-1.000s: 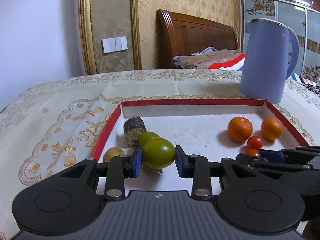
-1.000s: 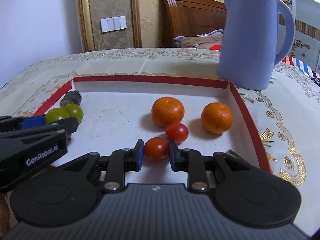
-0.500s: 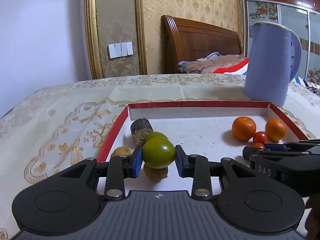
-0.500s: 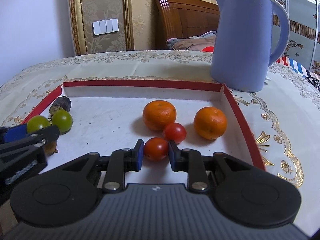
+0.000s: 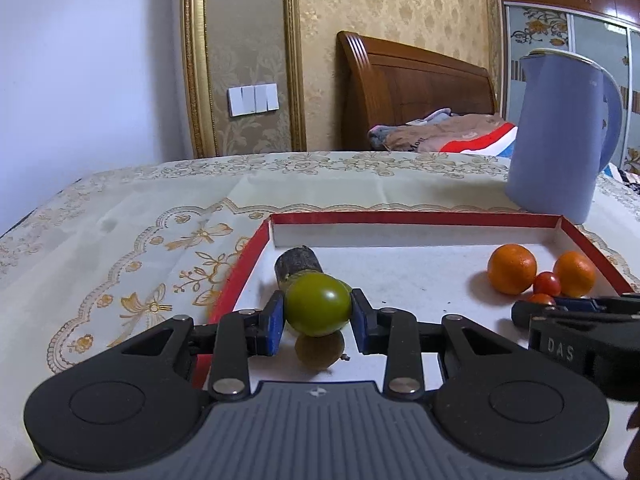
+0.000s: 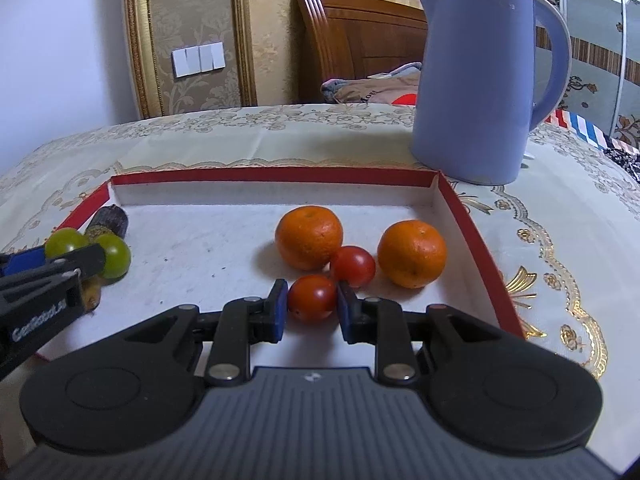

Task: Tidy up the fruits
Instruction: 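Open the right tool to release the cherry tomato while the left tool releases the green tomato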

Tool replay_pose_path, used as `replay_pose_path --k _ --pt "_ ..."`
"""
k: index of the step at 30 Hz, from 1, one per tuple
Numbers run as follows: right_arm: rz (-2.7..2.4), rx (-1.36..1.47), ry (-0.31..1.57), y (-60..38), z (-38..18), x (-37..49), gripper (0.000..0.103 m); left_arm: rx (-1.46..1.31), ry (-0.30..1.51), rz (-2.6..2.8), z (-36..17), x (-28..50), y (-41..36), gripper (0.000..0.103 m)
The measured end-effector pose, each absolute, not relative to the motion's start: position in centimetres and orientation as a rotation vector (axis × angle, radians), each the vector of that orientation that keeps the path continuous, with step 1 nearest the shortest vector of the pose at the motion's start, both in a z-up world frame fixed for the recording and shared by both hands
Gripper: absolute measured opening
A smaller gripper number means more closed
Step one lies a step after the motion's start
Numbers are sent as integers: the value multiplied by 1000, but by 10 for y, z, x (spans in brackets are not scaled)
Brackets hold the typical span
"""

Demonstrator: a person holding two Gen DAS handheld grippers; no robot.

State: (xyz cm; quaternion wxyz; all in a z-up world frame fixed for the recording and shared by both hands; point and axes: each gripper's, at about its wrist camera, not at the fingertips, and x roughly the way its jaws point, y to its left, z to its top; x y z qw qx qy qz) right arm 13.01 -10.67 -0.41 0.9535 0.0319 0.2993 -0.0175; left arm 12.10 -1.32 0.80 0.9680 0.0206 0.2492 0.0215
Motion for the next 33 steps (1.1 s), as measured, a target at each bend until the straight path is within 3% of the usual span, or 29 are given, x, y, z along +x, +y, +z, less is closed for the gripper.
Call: replay_pose_path --k 26,33 --pt "-43 72 598 -110 -5 131 26 5 600 47 -4 130 -6 34" --pt "-39 84 598 -110 -5 129 39 -5 609 40 -4 130 -5 34"
